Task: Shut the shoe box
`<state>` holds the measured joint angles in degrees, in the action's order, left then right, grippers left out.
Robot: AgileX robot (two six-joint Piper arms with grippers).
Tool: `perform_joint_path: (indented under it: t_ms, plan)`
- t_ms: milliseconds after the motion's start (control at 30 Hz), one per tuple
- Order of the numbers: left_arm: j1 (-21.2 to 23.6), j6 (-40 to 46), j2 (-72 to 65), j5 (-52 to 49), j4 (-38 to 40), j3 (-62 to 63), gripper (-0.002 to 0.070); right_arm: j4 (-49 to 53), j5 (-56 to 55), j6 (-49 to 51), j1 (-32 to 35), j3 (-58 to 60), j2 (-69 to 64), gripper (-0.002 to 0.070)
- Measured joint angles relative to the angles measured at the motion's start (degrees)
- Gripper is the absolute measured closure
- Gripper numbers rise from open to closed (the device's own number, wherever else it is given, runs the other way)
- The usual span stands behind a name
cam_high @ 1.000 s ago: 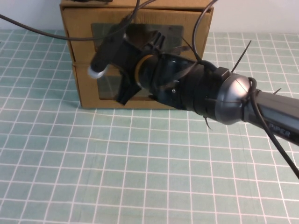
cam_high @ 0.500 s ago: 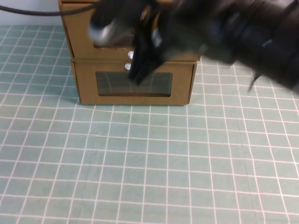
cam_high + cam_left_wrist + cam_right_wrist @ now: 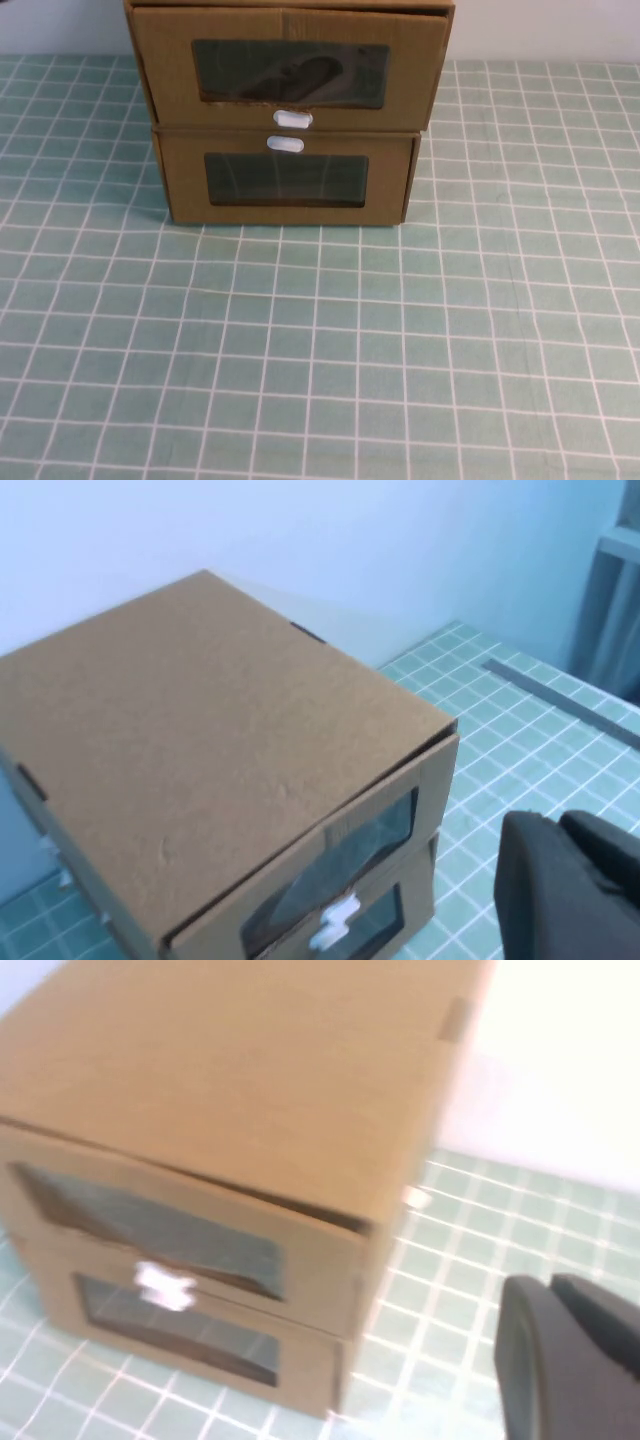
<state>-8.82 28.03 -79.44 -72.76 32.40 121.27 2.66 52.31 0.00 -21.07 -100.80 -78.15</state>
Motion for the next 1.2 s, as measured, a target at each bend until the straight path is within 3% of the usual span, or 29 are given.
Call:
perform_joint_path:
  t_ms: [167, 300, 467, 800, 1200]
  plan:
    - [0.00, -0.41, 9.03, -0.10, -4.52, -8.79, 0.0680, -4.65, -6.19, 0.00, 7.81, 14.03, 10.39, 0.0689]
    - [0.00, -1.22, 18.21, 2.93, -9.22, -20.48, 0.0680, -5.96, -13.88, 0.40, 10.11, 26.00, 20.24, 0.0689]
    - [0.00, -3.71, 30.52, 12.01, -14.04, -39.41, 0.0680, -6.19, -20.60, 1.28, 10.21, 39.15, 31.19, 0.0690]
    - [0.00, -4.89, 53.00, 29.02, -15.34, -72.37, 0.0680, -6.19, -26.62, 1.71, 10.21, 62.91, 48.68, 0.0690]
    - [0.00, -6.24, 61.03, 37.89, -15.47, -91.76, 0.0680, -6.19, -30.46, 1.71, 10.21, 81.89, 63.59, 0.0690]
